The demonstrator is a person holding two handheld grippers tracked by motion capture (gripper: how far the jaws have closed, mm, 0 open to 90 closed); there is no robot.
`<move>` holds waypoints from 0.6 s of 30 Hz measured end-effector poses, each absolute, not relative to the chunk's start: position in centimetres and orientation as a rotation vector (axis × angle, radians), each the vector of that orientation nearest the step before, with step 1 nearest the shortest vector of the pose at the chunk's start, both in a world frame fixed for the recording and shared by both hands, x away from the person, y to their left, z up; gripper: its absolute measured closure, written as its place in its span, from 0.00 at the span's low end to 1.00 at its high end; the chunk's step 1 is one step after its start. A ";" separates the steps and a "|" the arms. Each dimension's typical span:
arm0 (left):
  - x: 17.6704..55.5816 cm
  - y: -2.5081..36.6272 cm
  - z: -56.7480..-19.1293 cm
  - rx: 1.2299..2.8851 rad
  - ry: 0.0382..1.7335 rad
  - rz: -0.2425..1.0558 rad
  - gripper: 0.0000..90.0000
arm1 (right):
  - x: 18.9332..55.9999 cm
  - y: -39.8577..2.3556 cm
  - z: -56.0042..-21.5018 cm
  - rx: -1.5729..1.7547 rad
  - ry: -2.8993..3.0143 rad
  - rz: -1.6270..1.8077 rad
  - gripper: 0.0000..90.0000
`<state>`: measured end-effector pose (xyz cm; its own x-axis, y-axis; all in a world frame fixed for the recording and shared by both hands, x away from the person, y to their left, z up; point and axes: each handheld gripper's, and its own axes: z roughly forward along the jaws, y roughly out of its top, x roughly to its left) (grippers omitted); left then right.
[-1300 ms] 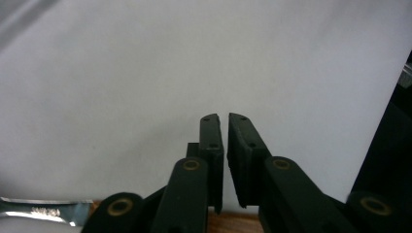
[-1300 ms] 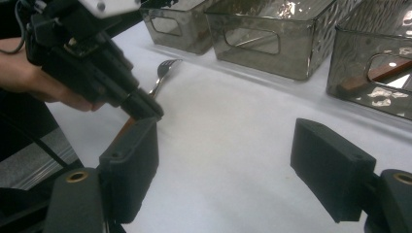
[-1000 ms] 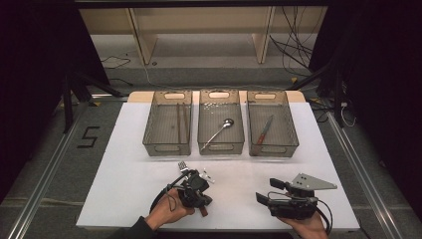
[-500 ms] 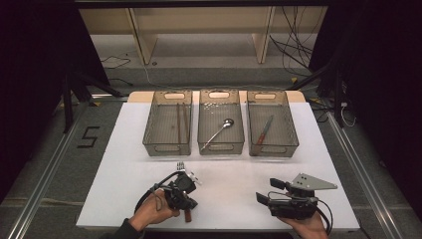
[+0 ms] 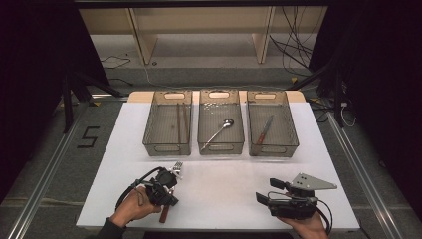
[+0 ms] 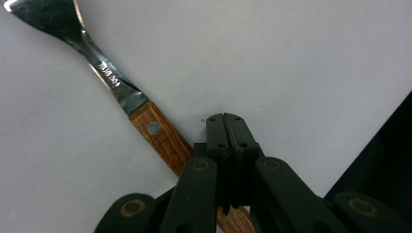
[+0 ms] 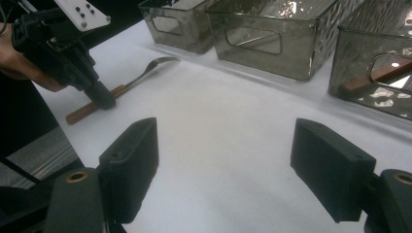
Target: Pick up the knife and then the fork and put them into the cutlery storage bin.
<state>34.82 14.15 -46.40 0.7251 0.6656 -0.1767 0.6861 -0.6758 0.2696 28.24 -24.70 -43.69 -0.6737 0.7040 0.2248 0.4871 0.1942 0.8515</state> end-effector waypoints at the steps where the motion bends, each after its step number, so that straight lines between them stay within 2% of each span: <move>1: 34.9 14.4 -46.4 2.623 1.056 -0.090 0.99 | 28.2 -24.7 -43.7 1.145 2.250 1.475 0.29; 8: 35.6 16.0 -46.3 2.622 1.130 -0.028 0.99 | 28.2 -24.7 -43.7 1.144 2.249 1.475 0.29; 18: 35.9 16.6 -46.0 2.597 1.160 -0.013 0.99 | 28.2 -24.7 -43.7 1.143 2.251 1.475 0.29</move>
<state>35.87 16.64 -46.04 0.6747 0.7271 -0.1272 0.7296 -0.6310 0.2636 28.22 -24.70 -43.69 -0.6743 0.7039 0.2233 0.4858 0.1950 0.8520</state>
